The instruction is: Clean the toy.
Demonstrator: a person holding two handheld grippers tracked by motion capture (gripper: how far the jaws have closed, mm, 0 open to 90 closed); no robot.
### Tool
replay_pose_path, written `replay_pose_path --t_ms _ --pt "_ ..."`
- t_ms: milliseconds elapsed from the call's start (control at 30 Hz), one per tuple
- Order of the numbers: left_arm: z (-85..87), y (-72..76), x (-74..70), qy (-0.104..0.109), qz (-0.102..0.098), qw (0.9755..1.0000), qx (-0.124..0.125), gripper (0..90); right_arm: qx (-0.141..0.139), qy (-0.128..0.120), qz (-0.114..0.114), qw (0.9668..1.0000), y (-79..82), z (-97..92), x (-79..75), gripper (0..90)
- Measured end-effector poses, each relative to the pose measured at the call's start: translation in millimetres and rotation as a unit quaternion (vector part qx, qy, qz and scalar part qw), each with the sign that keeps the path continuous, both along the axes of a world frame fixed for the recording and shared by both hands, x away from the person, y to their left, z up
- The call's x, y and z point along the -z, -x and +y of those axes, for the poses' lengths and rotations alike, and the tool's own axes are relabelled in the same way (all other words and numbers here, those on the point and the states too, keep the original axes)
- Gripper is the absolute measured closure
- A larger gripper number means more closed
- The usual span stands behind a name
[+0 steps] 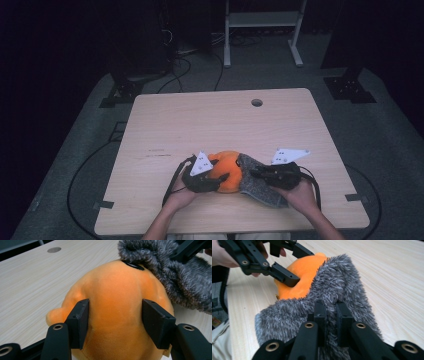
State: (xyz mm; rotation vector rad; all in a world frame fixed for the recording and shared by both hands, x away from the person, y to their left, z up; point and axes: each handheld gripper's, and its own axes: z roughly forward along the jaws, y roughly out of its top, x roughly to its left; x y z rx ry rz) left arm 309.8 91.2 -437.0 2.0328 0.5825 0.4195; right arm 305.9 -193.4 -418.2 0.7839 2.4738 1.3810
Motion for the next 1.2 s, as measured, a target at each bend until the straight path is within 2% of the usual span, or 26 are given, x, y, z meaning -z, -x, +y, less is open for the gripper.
replay_pose_path --t_ms 133,167,367,467,567,633,767,800,867,933,1033,1067,1133,1200 --pt "0.2 -0.3 0.2 -0.001 0.000 1.0000 0.001 40.8 0.002 0.008 0.014 0.9999 -5.6 4.1 1.5 74.4" --pt "-1.4 0.3 0.2 -0.003 -0.001 1.0000 0.002 40.9 0.000 0.008 0.020 0.9998 -7.1 4.7 1.7 67.0" --pt "-3.9 1.3 0.9 -0.011 -0.006 0.9999 0.006 41.1 -0.003 0.010 -0.006 0.9999 -4.4 11.4 2.1 59.6" --pt "-4.6 2.2 1.1 -0.014 -0.007 0.9998 0.007 41.2 0.002 0.002 -0.006 1.0000 -5.8 14.8 1.7 61.1" --pt "-4.3 1.7 1.6 -0.009 -0.004 0.9999 0.010 40.8 0.016 0.007 -0.019 0.9997 -5.1 15.7 3.0 73.6" --pt "-3.5 0.1 2.0 -0.002 0.001 1.0000 0.008 41.0 0.026 0.008 -0.032 0.9991 -2.9 15.1 6.1 78.5" --pt "-3.4 -2.5 2.6 0.014 0.010 0.9998 0.003 41.7 0.043 0.007 -0.018 0.9989 -5.2 5.6 12.9 80.6" --pt "-3.8 -2.2 2.3 0.011 0.010 0.9999 0.003 41.6 0.049 0.007 -0.008 0.9987 -6.1 1.4 14.7 80.7" --pt "-4.0 -2.1 2.0 0.009 0.010 0.9999 0.003 41.2 0.066 0.026 -0.005 0.9975 -6.9 -5.4 17.5 80.7" --pt "-3.8 -2.2 2.0 0.009 0.010 0.9999 0.001 40.8 0.071 0.024 0.004 0.9972 -6.4 -13.0 18.3 80.7" --pt "-4.3 -2.6 2.4 0.010 0.009 0.9999 0.000 40.5 0.067 0.014 0.003 0.9977 -2.6 -16.7 14.7 80.7" --pt "-5.5 -3.5 2.9 0.012 0.008 0.9999 -0.002 40.4 0.045 -0.005 -0.003 0.9990 3.9 -12.6 9.3 80.7" --pt "-7.5 -4.0 2.8 0.010 0.006 0.9999 -0.004 40.2 0.024 -0.014 -0.012 0.9995 8.5 -2.6 5.8 80.6" --pt "-9.0 -3.7 2.8 0.008 0.004 0.9999 -0.005 40.2 0.009 -0.008 -0.026 0.9996 12.0 11.8 3.5 80.6"
